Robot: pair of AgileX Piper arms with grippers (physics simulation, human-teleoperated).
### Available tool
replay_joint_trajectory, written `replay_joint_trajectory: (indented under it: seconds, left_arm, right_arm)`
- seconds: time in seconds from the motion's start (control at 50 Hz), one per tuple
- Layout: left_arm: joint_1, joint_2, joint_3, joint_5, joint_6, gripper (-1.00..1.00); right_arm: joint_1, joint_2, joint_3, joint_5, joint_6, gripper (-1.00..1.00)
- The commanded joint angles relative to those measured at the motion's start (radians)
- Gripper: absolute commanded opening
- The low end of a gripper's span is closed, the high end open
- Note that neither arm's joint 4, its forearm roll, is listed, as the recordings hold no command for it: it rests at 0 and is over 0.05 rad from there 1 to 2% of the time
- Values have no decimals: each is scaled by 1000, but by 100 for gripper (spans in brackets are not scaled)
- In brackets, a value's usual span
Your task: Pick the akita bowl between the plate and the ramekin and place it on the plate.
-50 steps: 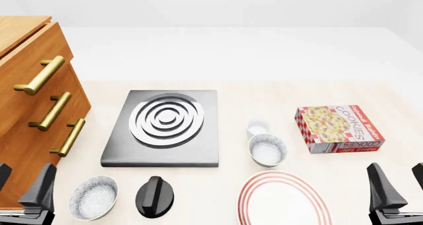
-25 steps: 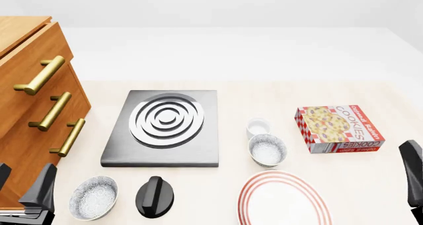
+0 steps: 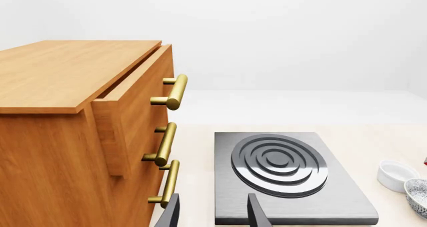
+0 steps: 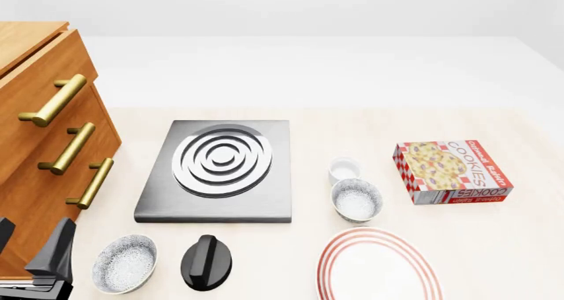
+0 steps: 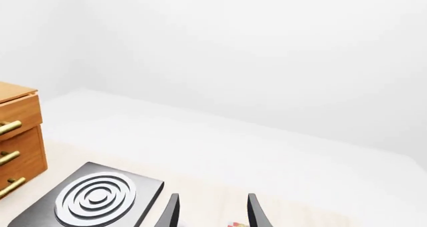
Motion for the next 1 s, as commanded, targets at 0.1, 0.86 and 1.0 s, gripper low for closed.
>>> replay_joint_trajectory:
  seconds: [0.1, 0.86, 1.0]
  left_arm:
    - [0, 0, 0, 0, 0, 100]
    - [0, 0, 0, 0, 0, 100]
    - [0, 0, 0, 0, 0, 100]
  right_arm:
    - [-6, 348, -435, 274, 28, 100]
    - [40, 786, -526, 524, 276, 100]
    - [48, 814, -490, 514, 312, 100]
